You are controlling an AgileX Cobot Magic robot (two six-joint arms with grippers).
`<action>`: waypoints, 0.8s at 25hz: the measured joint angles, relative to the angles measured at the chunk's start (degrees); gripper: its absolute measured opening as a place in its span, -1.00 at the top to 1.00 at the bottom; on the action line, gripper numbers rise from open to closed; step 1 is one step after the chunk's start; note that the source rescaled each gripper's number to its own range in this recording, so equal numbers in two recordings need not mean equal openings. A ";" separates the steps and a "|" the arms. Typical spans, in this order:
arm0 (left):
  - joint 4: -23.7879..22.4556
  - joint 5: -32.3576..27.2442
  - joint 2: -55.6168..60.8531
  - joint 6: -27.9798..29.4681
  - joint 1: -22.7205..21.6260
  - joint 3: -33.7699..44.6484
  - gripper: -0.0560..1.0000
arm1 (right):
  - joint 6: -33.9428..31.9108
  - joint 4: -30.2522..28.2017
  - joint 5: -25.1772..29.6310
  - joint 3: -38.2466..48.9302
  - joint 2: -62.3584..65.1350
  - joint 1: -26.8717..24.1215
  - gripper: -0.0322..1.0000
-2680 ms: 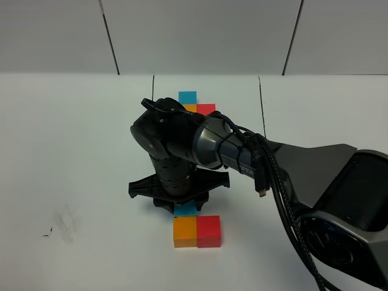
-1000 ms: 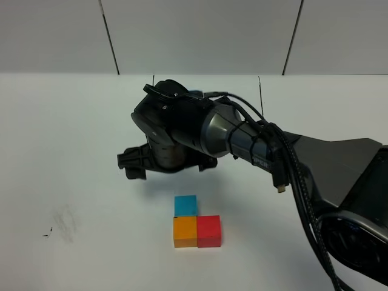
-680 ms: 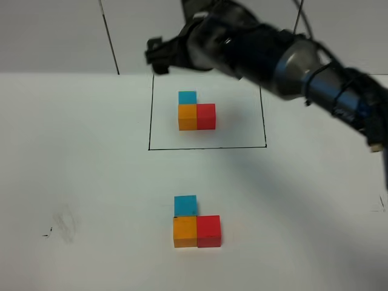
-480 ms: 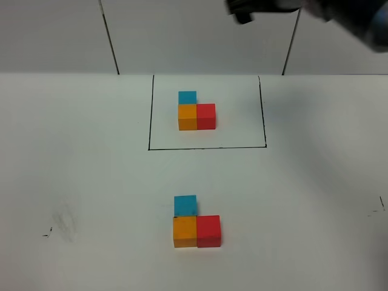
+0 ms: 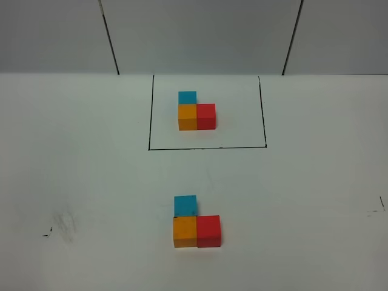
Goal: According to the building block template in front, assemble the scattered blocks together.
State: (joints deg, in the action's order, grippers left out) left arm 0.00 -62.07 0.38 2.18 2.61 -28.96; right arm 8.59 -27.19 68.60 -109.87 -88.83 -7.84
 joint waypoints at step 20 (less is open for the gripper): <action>0.00 0.00 0.00 0.00 0.00 0.00 -0.06 | 5.51 13.80 -0.55 41.19 65.16 6.39 -0.44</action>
State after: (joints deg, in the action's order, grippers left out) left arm 0.00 -62.07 0.38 2.18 2.61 -28.96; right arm 14.10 -13.39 68.05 -68.68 -23.66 -1.45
